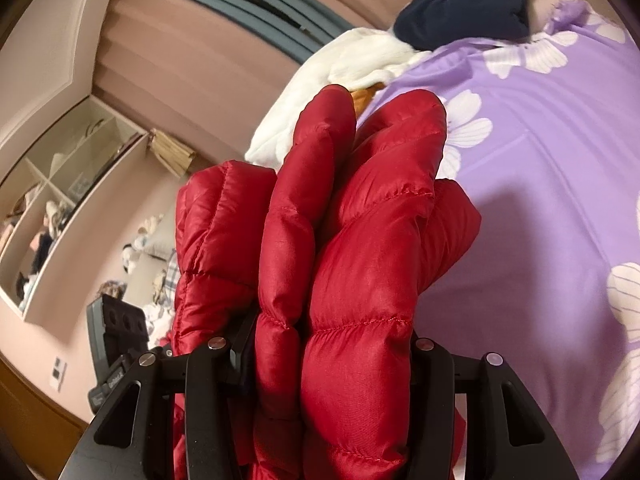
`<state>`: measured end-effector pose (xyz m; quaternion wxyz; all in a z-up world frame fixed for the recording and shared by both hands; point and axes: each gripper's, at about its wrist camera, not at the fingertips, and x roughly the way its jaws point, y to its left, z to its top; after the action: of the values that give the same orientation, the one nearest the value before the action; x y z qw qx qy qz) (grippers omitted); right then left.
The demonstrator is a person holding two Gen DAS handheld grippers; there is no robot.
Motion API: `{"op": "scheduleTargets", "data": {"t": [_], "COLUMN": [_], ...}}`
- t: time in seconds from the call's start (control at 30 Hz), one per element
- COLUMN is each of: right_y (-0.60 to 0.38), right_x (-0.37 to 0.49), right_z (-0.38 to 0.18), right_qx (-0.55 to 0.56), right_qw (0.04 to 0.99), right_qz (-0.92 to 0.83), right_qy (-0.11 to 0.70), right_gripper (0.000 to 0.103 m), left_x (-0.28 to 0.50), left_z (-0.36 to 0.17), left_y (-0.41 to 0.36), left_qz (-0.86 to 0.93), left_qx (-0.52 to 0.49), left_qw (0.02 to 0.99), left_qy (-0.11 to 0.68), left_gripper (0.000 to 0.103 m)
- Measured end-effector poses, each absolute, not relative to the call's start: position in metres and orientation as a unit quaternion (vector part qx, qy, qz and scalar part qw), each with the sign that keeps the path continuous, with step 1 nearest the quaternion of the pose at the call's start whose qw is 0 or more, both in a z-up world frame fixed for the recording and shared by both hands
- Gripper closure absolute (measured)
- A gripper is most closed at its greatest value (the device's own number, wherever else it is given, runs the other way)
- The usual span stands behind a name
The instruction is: Fold large clothes
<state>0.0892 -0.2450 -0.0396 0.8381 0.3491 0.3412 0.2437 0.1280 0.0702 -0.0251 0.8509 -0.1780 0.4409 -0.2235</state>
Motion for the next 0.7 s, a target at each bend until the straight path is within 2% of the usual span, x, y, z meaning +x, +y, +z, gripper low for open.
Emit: {"op": "scheduleTargets", "data": {"t": [0.7], "right_y": [-0.191], "right_x": [0.121], "right_z": [-0.037], "right_qx": [0.308], "right_qw": [0.829], "right_qz": [0.288], "right_qy": [0.367], "right_gripper": [0.051], "left_x": [0.118], "left_z": [-0.025], "left_y": [0.125], "left_qz": [-0.193], "left_qx": [-0.212], "left_qw": [0.855], "left_qy": [0.433], "left_gripper": [0.01]}}
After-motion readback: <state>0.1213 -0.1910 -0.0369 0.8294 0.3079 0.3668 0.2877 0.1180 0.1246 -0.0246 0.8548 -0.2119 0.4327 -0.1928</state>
